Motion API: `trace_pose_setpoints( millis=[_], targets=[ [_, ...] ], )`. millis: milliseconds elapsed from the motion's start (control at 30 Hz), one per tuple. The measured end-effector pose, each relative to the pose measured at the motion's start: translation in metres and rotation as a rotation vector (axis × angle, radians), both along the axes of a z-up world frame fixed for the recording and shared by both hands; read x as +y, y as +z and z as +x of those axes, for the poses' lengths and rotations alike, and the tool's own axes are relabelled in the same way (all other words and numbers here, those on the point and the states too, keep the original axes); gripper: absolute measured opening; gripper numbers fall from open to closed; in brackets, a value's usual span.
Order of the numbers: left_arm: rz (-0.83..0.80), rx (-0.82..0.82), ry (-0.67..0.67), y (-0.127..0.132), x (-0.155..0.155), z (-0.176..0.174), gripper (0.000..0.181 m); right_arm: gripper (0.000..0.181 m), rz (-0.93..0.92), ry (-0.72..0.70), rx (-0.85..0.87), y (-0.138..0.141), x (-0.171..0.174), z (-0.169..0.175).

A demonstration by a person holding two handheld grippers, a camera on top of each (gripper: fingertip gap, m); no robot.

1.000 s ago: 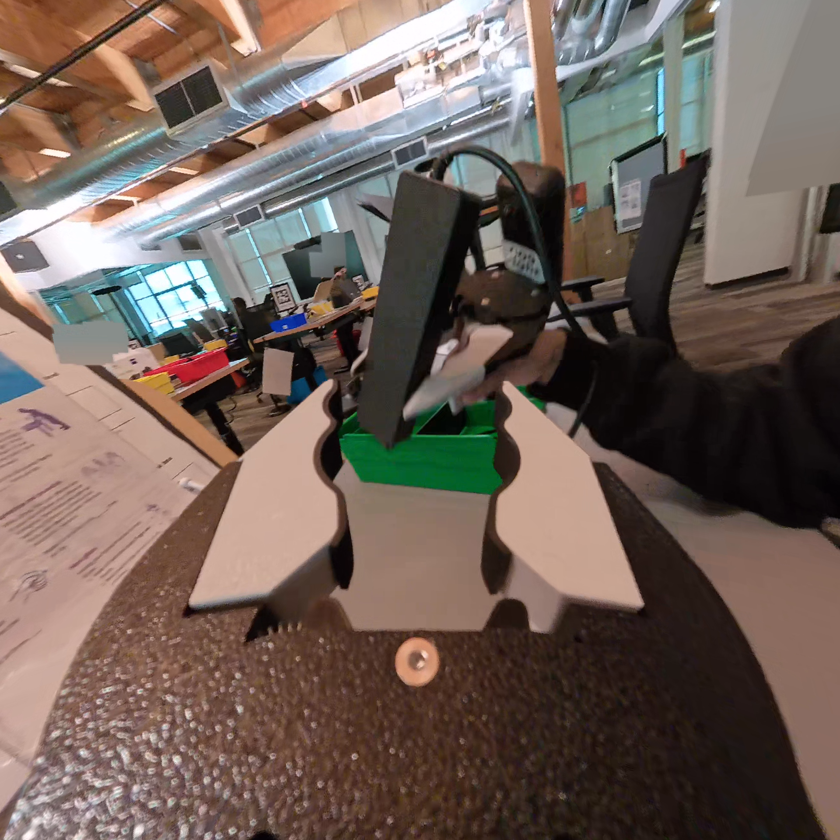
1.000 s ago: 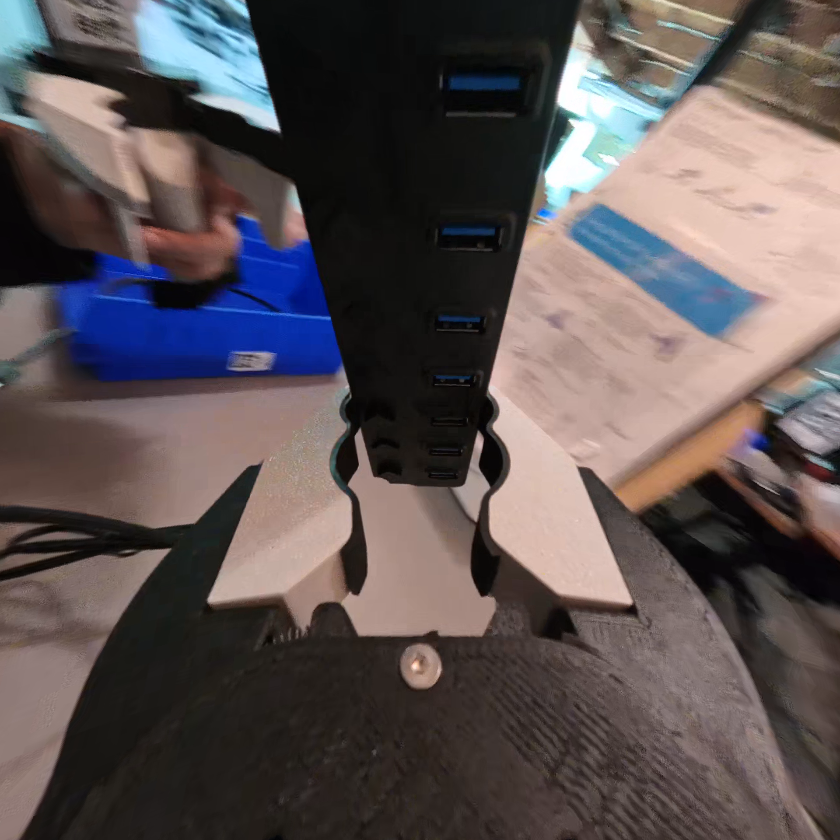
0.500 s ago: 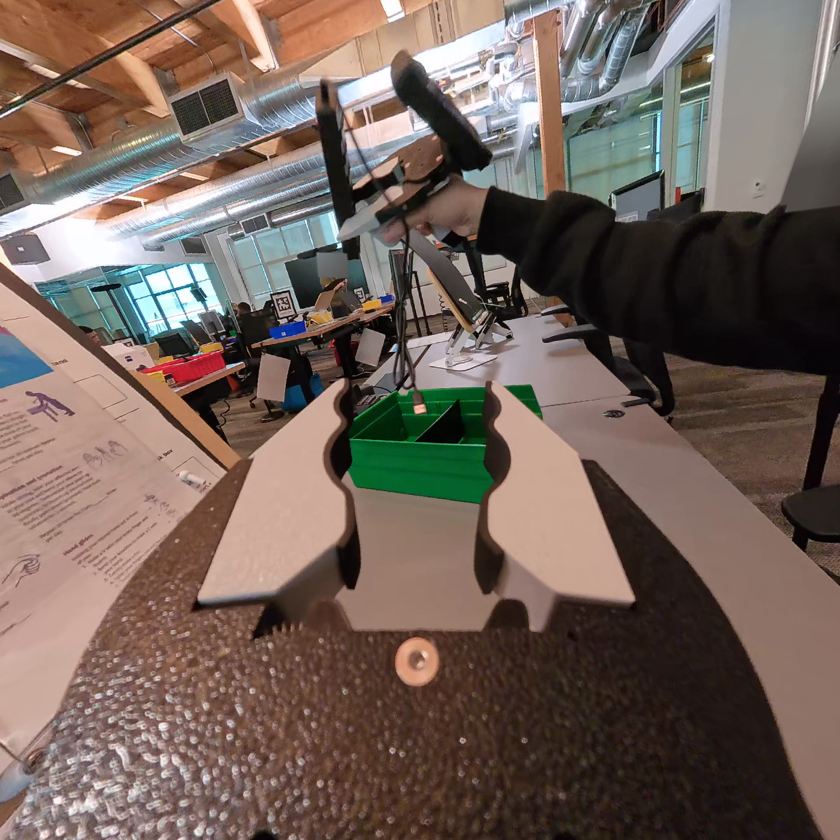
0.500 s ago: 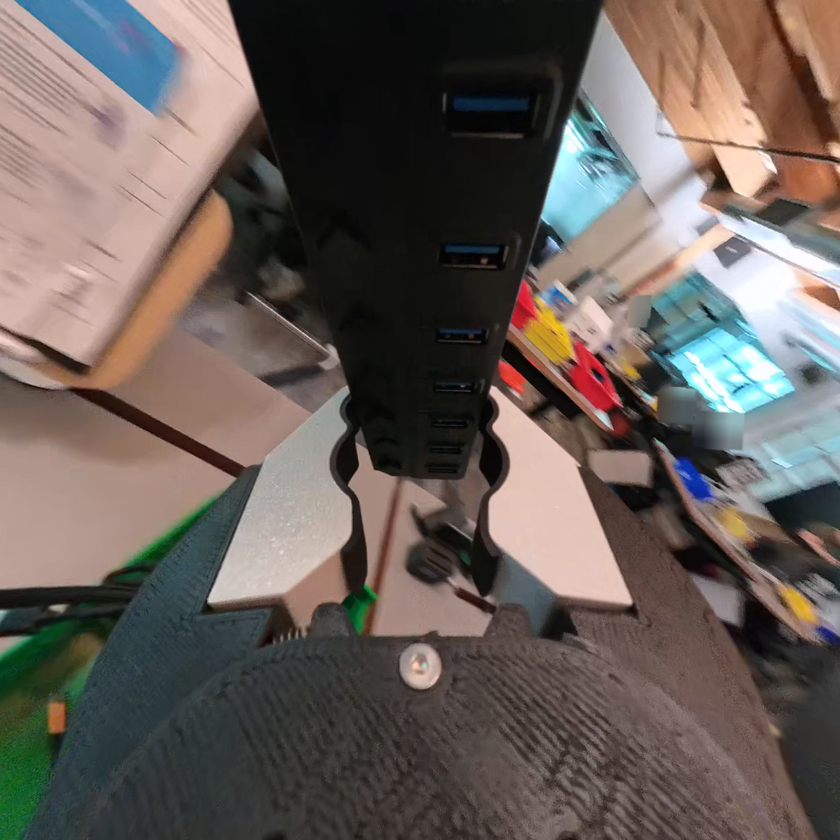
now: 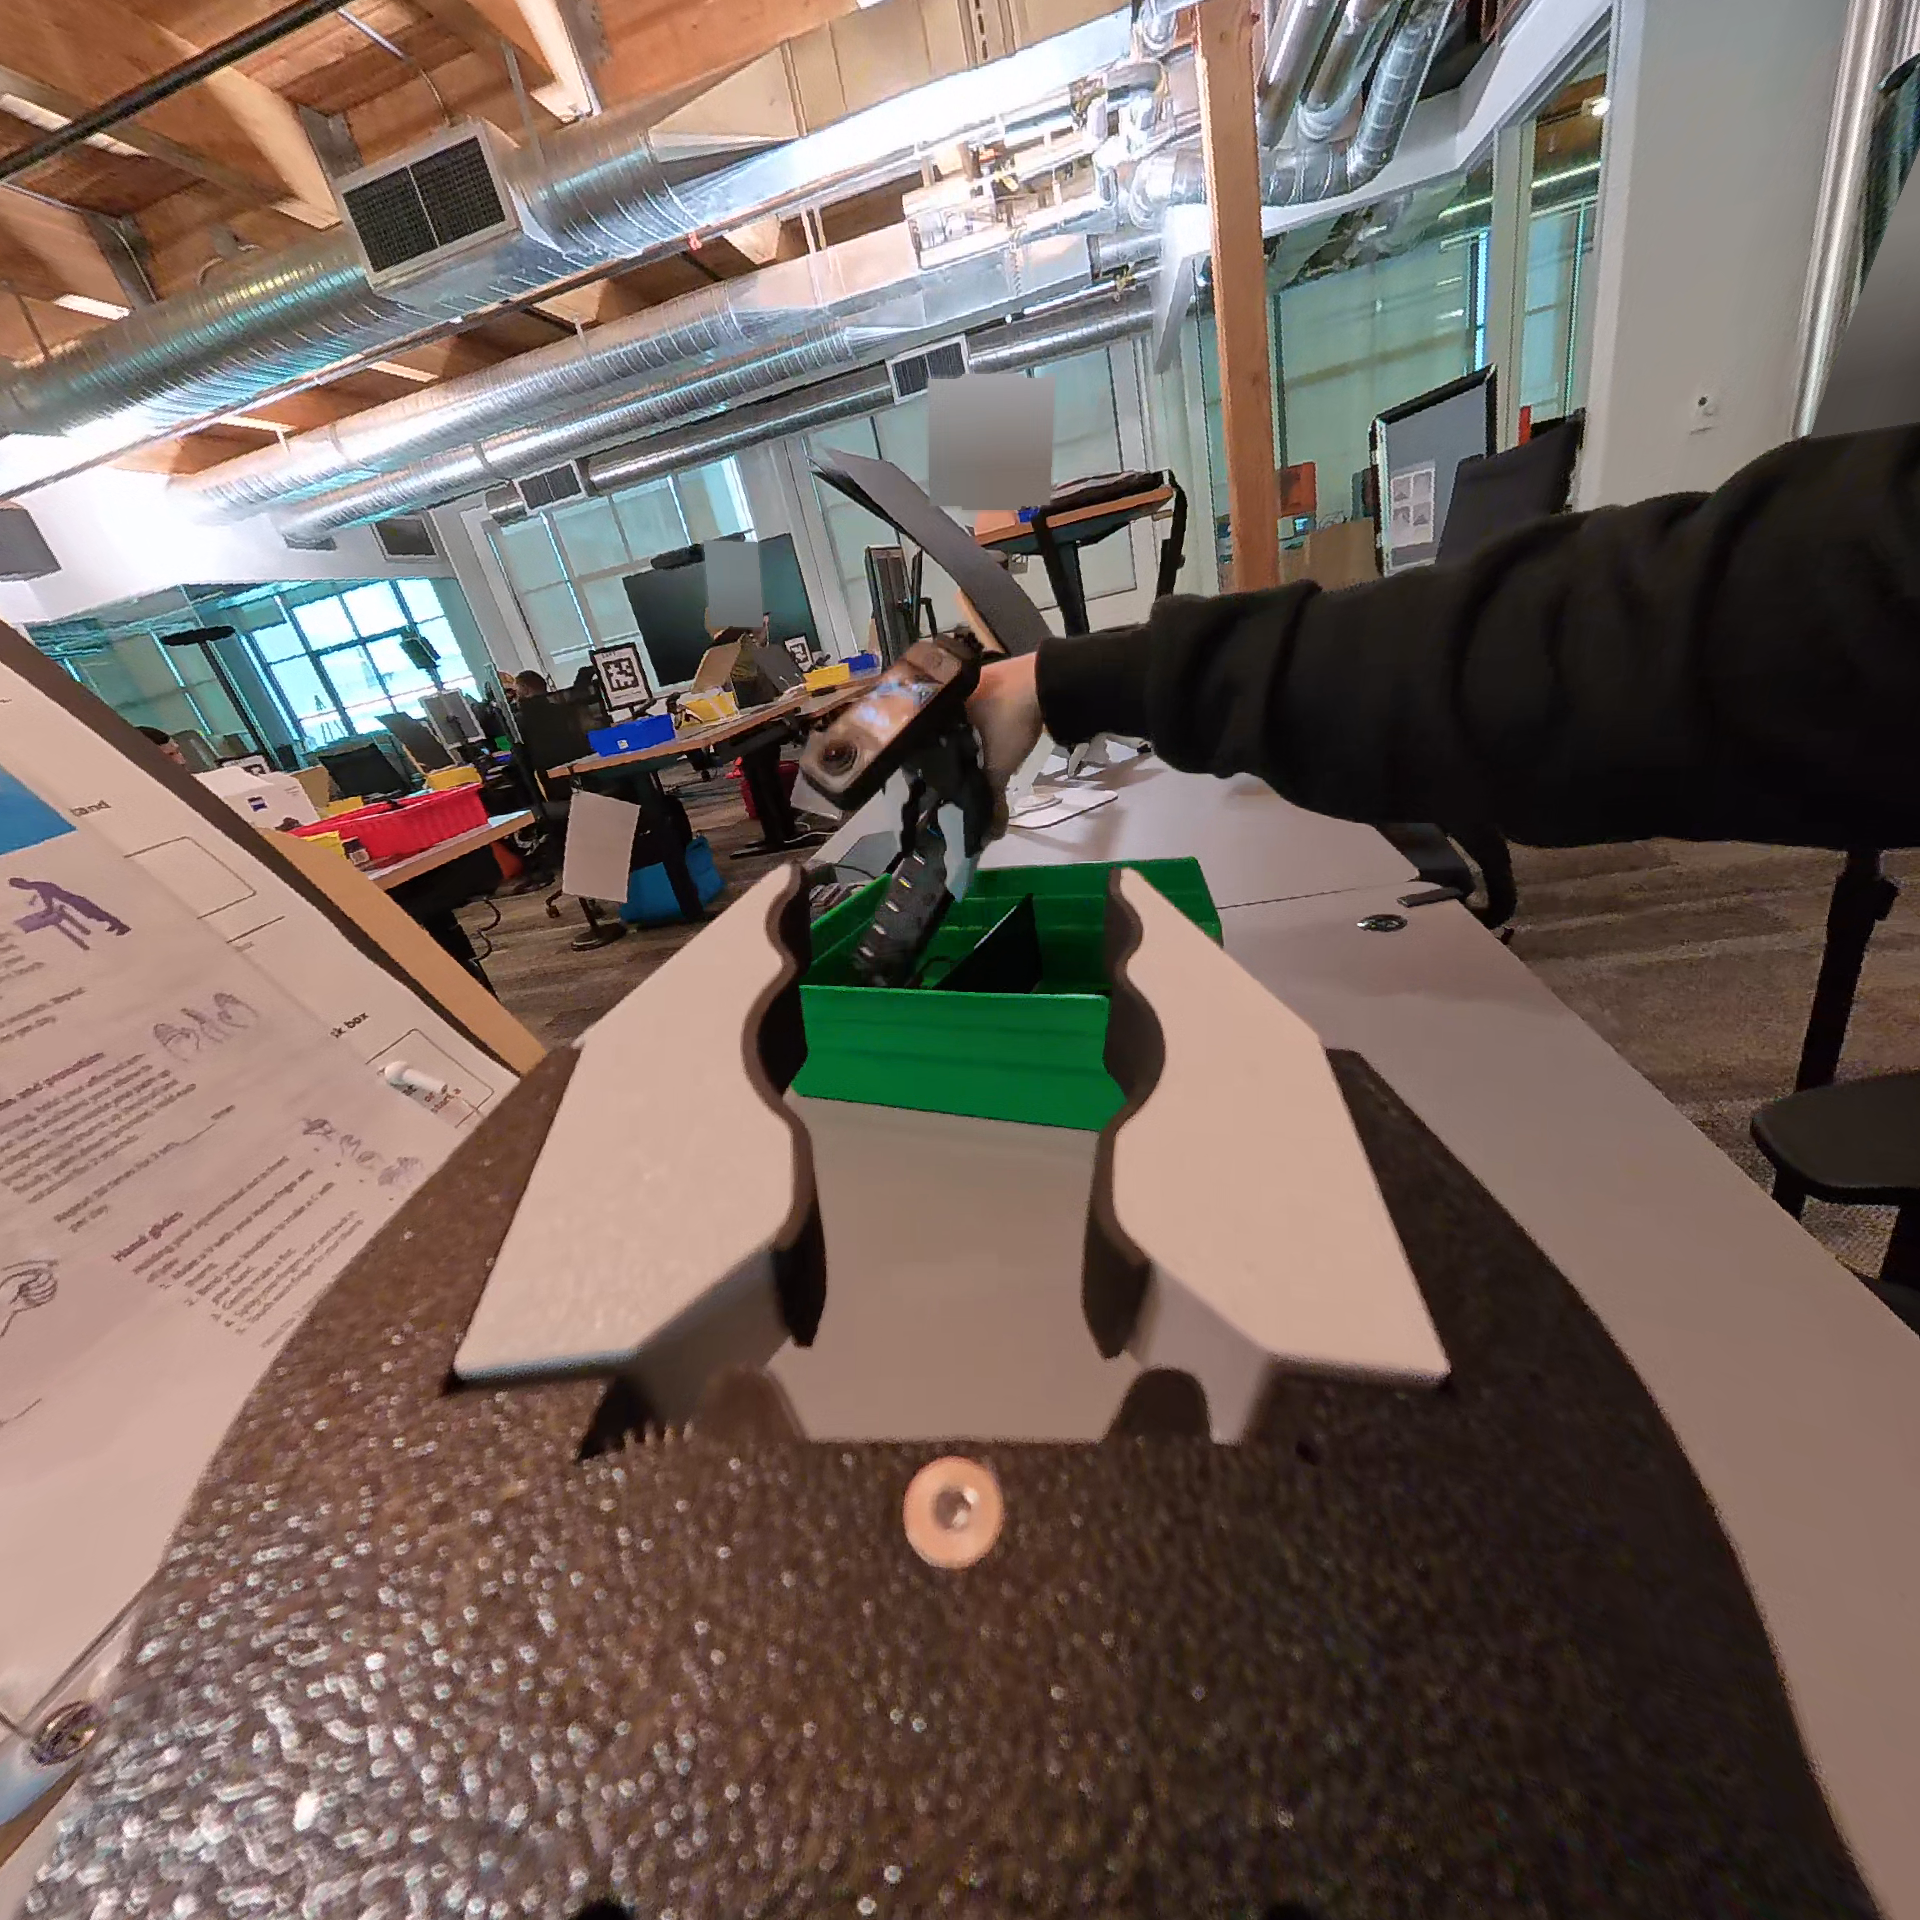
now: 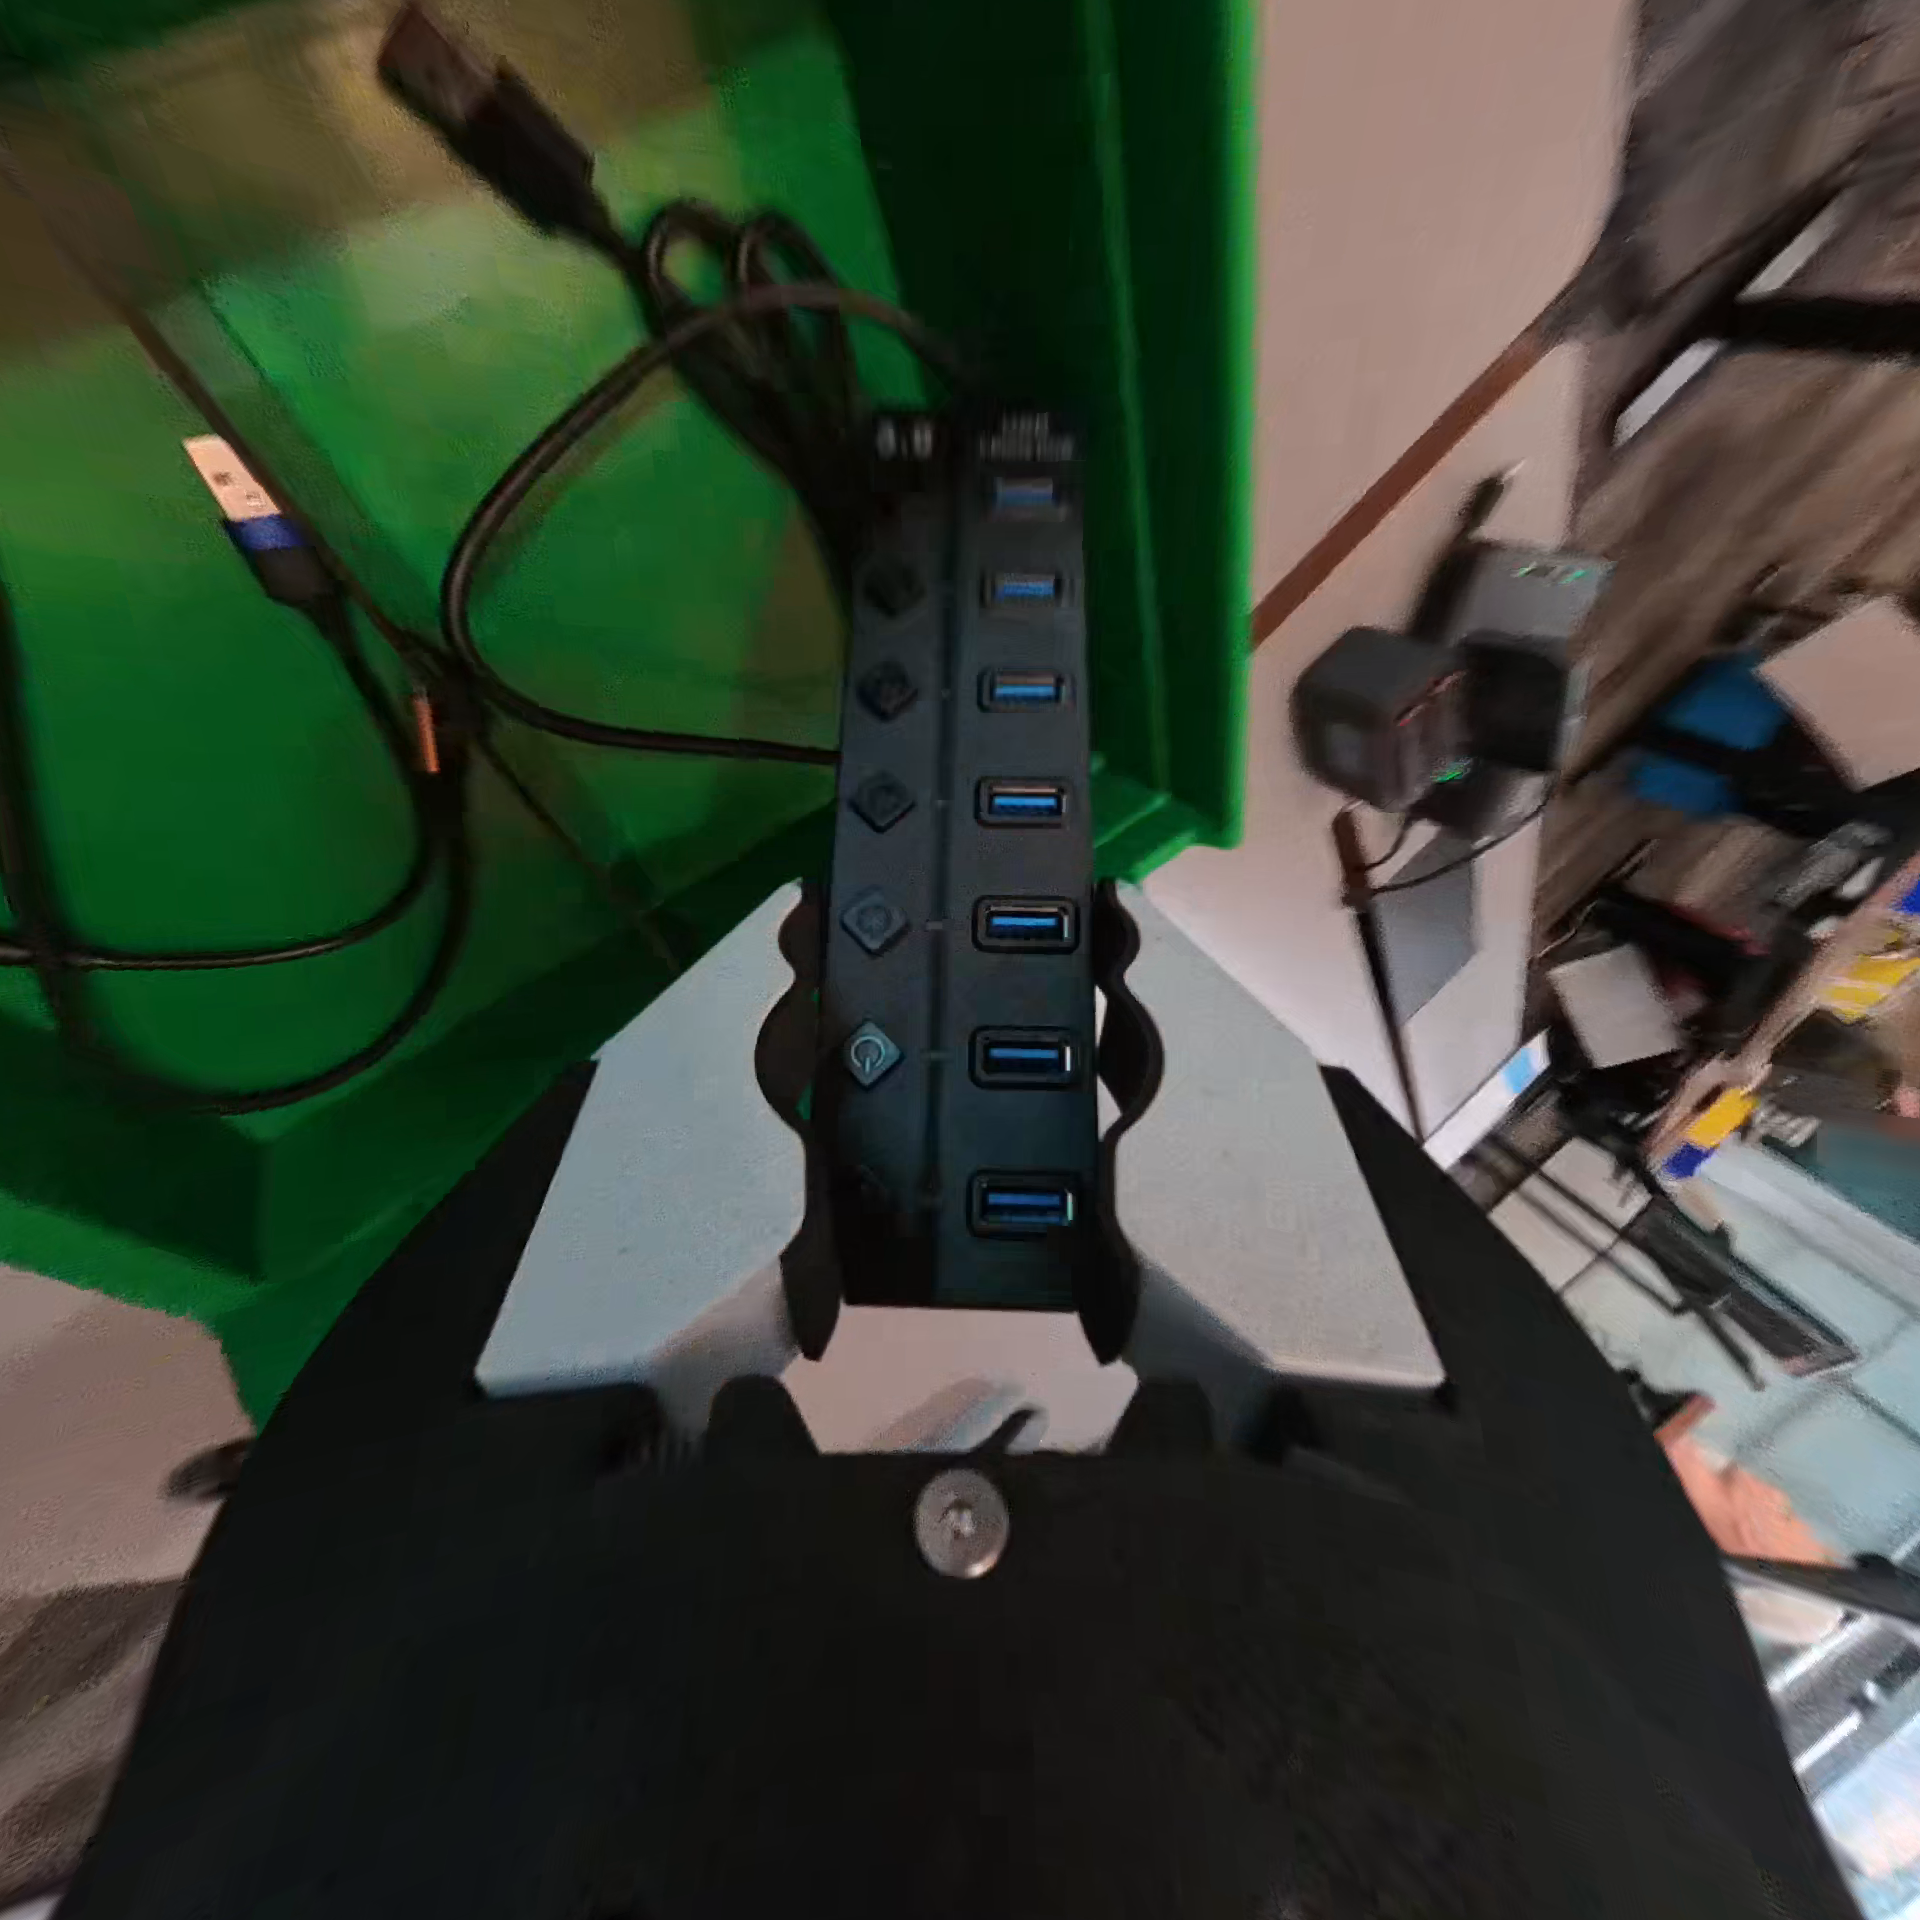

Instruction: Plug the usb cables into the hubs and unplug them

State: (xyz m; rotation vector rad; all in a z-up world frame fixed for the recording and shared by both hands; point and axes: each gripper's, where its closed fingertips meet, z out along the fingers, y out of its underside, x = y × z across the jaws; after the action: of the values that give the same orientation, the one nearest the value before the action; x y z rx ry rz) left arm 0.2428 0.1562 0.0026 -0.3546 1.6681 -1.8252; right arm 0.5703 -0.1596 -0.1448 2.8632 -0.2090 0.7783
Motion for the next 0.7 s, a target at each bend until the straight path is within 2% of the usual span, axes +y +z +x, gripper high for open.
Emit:
trace_pose_setpoints(
  millis=[100,200,267,400,500,567,633,700],
  targets=[
    [0.004,0.004,0.001,-0.001,0.001,0.001,0.054,0.052,-0.174,-0.035,0.006,-0.015,-0.023,0.006],
    [0.007,0.005,-0.002,-0.001,0.002,0.001,0.053,0.051,-0.165,-0.009,-0.015,-0.018,-0.018,0.011],
    [0.009,0.006,-0.001,-0.002,0.002,0.001,0.053,0.051,-0.056,0.052,-0.025,-0.017,-0.002,0.013],
    [0.009,-0.002,-0.005,0.001,0.002,-0.002,0.053,0.051,0.291,0.166,0.021,-0.002,0.039,0.003],
    [0.012,-0.006,-0.006,0.003,0.002,-0.003,0.052,0.051,0.381,0.188,0.045,-0.002,0.043,0.000],
    [0.015,-0.006,-0.006,0.003,0.002,-0.004,0.052,0.051,0.227,0.064,0.057,-0.019,0.011,0.006],
    [0.016,-0.008,-0.001,0.004,0.004,-0.004,0.052,0.051,0.026,0.046,-0.056,-0.024,-0.019,0.022],
    [0.021,-0.013,0.024,0.006,0.008,-0.004,0.052,0.051,-0.019,0.042,-0.079,-0.029,-0.025,0.022]
  ],
)
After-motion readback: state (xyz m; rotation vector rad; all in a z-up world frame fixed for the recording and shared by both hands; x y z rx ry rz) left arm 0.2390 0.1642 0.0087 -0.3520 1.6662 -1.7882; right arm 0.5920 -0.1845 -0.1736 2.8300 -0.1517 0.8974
